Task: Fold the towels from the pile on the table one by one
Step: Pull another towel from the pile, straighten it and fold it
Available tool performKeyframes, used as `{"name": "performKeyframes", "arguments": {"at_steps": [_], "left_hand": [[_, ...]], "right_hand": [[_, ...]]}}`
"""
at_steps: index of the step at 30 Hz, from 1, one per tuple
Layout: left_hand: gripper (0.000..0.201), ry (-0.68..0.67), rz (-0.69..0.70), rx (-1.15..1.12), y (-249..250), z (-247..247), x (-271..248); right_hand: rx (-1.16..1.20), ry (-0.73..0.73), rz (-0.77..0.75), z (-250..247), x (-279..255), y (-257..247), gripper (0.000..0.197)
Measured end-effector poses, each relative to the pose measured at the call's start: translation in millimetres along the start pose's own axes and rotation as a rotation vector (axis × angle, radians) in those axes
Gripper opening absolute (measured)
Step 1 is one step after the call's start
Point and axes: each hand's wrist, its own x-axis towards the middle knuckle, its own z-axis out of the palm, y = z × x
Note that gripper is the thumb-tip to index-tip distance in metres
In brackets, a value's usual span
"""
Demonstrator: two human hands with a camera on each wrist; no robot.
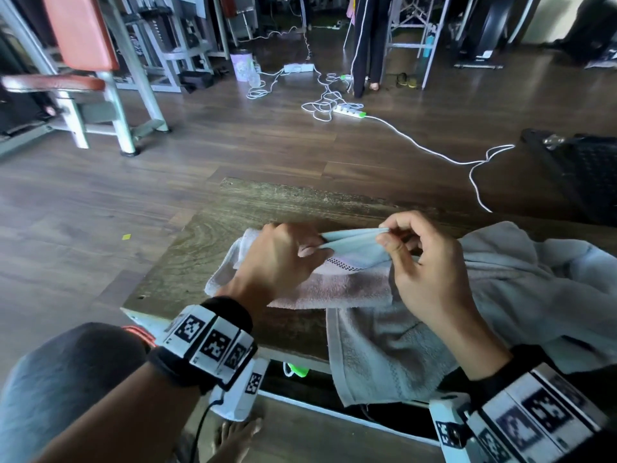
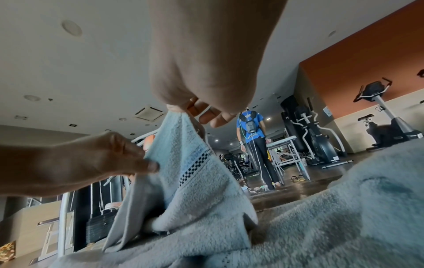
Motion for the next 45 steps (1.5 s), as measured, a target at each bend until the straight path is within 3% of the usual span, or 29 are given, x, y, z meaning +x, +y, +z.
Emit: {"name": "performKeyframes", "arguments": {"at_steps": [4, 11, 14, 18, 29, 36, 38, 42, 45], "left_hand": [[0.018, -0.057, -0.156, 0.127, -25, -36, -3], [0.018, -0.008, -0.189, 0.306, -67, -108, -15], [0.023, 0.046, -0.110, 0.331, -71, -119, -23], [0.009, 0.012, 0.017, 0.369, -60, -123, -29], [0.022, -0.038, 0.061, 0.250, -51, -139, -45], [0.021, -0.077, 0.208, 0.297, -50, -148, -50], [0.027, -0.055, 0.236, 0.288, -51, -153, -51], [0.019, 0.047, 0.252, 0.281, -46, -165, -42], [0.024, 0.055, 0.275, 0.318, -53, -180, -20]], "right_hand": [[0.032, 0.029, 0.032, -5, 2, -3, 0.005], [0.104, 0.140, 0.108, -15, 12, -1, 0.008], [0.103, 0.160, 0.140, -12, 12, 2, 0.008], [0.101, 0.191, 0.212, -11, 17, 7, 0.009], [0.041, 0.194, 0.300, -17, 17, 11, 0.005], [0.103, 0.166, 0.340, -23, 16, 13, 0.005], [0.124, 0.168, 0.339, -26, 16, 12, 0.004], [0.104, 0.161, 0.294, -30, 21, 4, 0.005], [0.063, 0.096, 0.344, -33, 48, -5, 0.005]]}}
